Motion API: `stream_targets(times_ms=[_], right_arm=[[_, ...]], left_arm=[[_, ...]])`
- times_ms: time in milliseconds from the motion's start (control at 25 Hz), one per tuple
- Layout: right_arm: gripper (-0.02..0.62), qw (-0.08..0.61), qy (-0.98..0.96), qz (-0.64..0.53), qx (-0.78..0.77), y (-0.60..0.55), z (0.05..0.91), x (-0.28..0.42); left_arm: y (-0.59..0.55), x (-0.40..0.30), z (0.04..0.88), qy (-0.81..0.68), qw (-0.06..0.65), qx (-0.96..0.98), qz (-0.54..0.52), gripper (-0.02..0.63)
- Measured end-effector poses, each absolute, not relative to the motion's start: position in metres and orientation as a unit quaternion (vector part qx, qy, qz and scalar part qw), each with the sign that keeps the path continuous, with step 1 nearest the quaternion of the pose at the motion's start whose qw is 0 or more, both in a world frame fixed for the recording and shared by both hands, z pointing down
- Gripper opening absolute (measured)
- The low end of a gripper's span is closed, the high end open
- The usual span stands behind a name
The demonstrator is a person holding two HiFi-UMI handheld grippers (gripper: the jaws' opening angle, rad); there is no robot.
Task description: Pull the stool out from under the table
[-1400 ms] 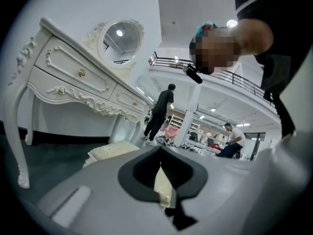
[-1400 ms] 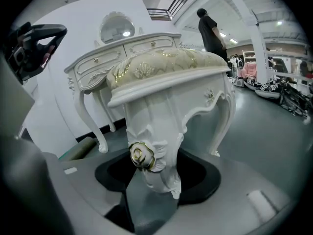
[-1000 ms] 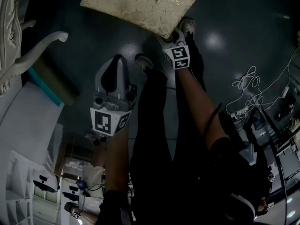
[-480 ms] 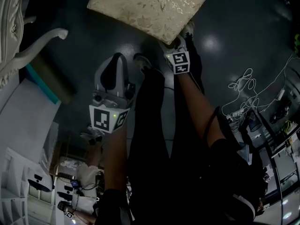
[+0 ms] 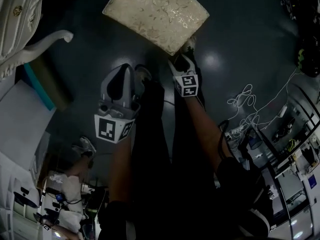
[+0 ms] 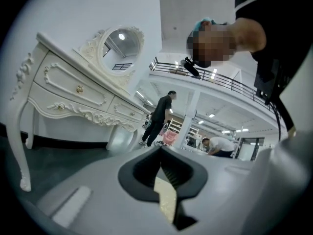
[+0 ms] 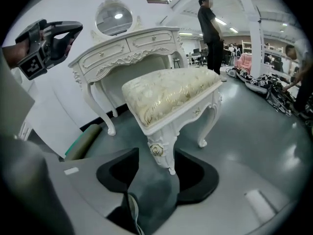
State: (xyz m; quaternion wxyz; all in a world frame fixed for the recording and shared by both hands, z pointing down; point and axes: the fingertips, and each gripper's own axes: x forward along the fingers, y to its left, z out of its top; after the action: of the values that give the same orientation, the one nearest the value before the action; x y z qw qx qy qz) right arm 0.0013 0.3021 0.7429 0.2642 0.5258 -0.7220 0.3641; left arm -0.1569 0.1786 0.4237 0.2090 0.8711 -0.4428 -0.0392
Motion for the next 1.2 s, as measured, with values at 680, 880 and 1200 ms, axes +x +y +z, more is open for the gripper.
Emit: stream_targets(times_ms=[680, 880, 1200], right_arm=[[-0.002, 0.252, -0.724, 0.389, 0.510, 0.230, 0.488, -0.007], [-0.003, 0.242, -0.742, 0.376, 0.500, 0.216, 0.408, -0.011], [-0.003, 0.221, -0.771, 0.331, 0.498, 0.189, 0.278, -0.018]], left_arm=[[0.172, -0.189, 0.255, -0.503, 0.190, 0.843, -0.028, 0.008], [0.180, -0.193, 0.215, -0.529, 0.208, 0.822, -0.013, 0.008], [0.197, -0.173, 0.156, -0.528, 0.242, 0.814, -0.010, 0.008]])
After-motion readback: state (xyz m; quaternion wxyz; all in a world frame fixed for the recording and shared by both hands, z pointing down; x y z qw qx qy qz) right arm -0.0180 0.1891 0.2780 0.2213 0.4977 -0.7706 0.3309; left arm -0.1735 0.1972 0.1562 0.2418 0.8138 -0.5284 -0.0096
